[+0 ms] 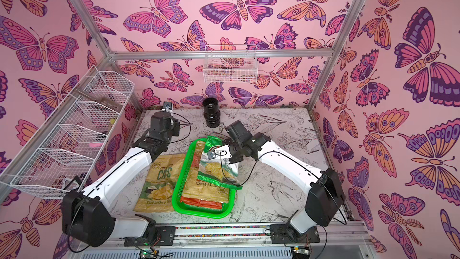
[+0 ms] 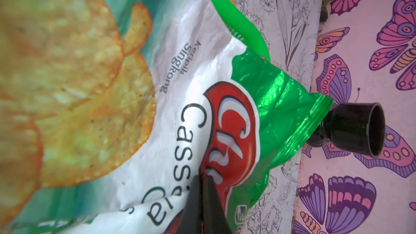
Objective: Put the potato chips into the basket
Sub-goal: Place the potato chip in the basket.
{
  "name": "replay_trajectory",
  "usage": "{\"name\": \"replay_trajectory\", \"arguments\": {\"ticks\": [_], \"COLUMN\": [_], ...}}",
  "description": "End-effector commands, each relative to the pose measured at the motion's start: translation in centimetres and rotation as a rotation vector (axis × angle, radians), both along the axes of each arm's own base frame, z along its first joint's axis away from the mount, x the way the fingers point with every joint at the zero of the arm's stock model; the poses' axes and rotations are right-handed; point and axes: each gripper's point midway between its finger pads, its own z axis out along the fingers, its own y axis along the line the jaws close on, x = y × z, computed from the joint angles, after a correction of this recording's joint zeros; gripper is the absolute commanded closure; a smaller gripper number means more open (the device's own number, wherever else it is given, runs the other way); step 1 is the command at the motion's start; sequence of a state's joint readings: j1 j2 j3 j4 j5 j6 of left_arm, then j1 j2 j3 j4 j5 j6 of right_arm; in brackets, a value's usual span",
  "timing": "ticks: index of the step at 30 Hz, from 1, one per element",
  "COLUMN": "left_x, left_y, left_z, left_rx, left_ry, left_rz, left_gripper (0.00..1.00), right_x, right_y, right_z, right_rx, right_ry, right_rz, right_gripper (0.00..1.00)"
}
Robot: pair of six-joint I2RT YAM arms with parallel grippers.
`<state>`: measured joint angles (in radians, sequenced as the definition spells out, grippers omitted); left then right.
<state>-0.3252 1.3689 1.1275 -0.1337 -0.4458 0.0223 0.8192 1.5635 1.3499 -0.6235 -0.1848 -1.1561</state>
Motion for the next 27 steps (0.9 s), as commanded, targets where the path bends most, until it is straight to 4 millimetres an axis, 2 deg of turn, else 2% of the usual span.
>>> {"name": "replay_trajectory", "arguments": {"ticks": [1, 6, 7, 8, 11, 14, 20, 24, 27], "left_x": [-0.1, -0.1, -0.1, -0.1, -0.2, -0.2, -0.2, -0.1, -0.1], "left_y": [0.6, 0.6, 0.6, 0.6, 0.7, 0.8, 0.7, 0.9, 1.0], "left_z": [-0.2, -0.3, -0.2, -0.2, -0.1, 0.0, -0.2, -0.3, -0.2], "left_rx": [0.015, 0.016, 0.016, 0.018, 0.022, 0.023, 0.02, 0.029, 0.03], "left_ry": [-0.003, -0.001, -0.003, -0.002, -0.006, -0.007, -0.003, 0.0, -0.002], "left_rz": [0.018, 0.018, 0.017, 0.017, 0.019, 0.022, 0.02, 0.025, 0.028], "left_gripper": [0.58, 0.58, 0.58, 0.58, 0.58, 0.58, 0.58, 0.58, 0.58], "right_x": [0.5, 1.1, 1.4, 1.9, 3.4, 3.5, 1.7, -1.2, -3.5], "right_y": [2.3, 4.1, 4.3, 4.4, 4.2, 3.8, 4.8, 5.4, 5.4], "right_z": [0.7, -0.3, -0.7, -1.1, -2.7, -3.2, -2.6, -3.3, -4.5], "right_rx": [0.041, 0.042, 0.036, 0.025, -0.043, -0.094, 0.014, 0.046, 0.021], "right_ry": [-0.032, -0.035, -0.038, -0.042, -0.057, -0.042, 0.067, 0.202, 0.257], "right_rz": [0.041, 0.064, 0.059, 0.044, -0.018, -0.058, -0.058, -0.015, 0.019], "right_gripper": [1.0, 1.0, 0.97, 0.91, 0.59, 0.47, 0.44, 0.41, 0.39]}}
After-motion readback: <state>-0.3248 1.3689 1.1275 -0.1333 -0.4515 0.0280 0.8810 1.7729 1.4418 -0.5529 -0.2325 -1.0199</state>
